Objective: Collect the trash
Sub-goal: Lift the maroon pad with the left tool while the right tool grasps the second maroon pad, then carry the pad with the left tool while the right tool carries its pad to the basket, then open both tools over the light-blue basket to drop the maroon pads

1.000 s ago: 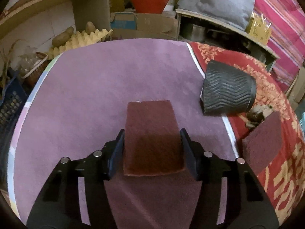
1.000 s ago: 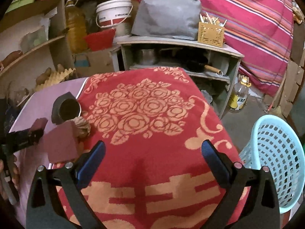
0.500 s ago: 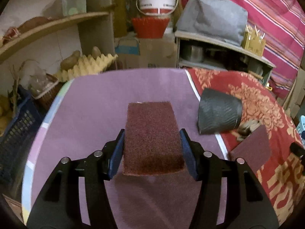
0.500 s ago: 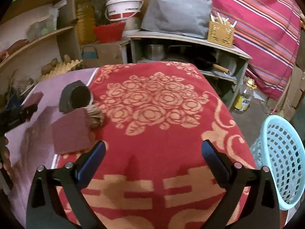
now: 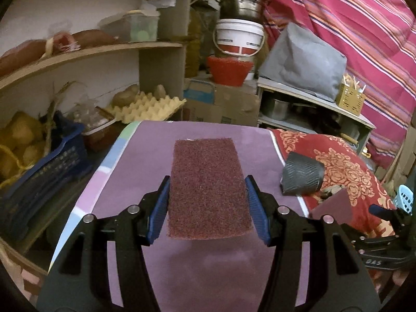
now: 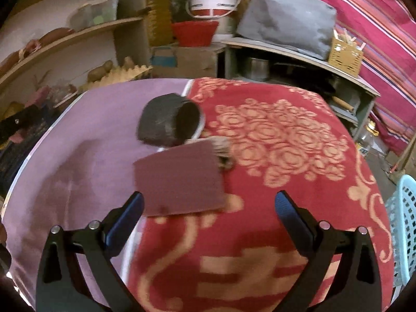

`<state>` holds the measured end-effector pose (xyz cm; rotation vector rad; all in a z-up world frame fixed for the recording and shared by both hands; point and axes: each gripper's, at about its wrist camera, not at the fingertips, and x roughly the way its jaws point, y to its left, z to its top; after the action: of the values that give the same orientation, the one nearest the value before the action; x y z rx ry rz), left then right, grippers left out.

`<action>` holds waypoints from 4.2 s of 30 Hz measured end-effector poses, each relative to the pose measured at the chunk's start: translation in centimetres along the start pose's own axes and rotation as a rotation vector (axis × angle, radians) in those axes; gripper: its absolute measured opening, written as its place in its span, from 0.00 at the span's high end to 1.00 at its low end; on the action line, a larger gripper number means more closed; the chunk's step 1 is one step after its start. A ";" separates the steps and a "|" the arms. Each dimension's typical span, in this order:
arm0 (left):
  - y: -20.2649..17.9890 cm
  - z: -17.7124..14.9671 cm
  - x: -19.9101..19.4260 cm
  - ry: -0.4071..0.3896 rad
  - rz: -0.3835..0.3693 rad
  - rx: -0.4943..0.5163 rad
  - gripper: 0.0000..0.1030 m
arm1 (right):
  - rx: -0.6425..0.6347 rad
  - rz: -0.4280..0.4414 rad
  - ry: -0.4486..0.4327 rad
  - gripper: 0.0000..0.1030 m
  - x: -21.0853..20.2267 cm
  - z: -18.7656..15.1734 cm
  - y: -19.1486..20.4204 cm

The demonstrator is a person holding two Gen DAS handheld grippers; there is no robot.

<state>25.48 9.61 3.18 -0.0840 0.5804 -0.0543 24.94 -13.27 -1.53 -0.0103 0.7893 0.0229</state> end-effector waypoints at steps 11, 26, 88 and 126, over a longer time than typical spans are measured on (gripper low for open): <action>1.9 -1.1 -1.4 -0.014 0.055 0.007 0.46 | -0.057 -0.058 0.047 0.05 2.1 0.9 3.1; 0.9 -1.0 -1.7 -0.045 0.073 0.032 0.46 | -0.089 -0.074 0.041 0.18 2.9 1.2 3.3; -38.1 -4.2 -8.4 -0.136 -0.272 0.279 0.46 | 0.303 -0.240 -0.350 0.18 -20.7 -7.5 -34.1; -47.3 -6.5 -6.0 -0.058 -0.438 0.401 0.13 | 0.417 -0.307 -0.285 0.18 -18.5 -10.5 -42.0</action>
<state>15.61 -37.47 5.56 0.1786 0.4759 -0.5897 5.53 -55.78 4.21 0.2622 0.4897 -0.4230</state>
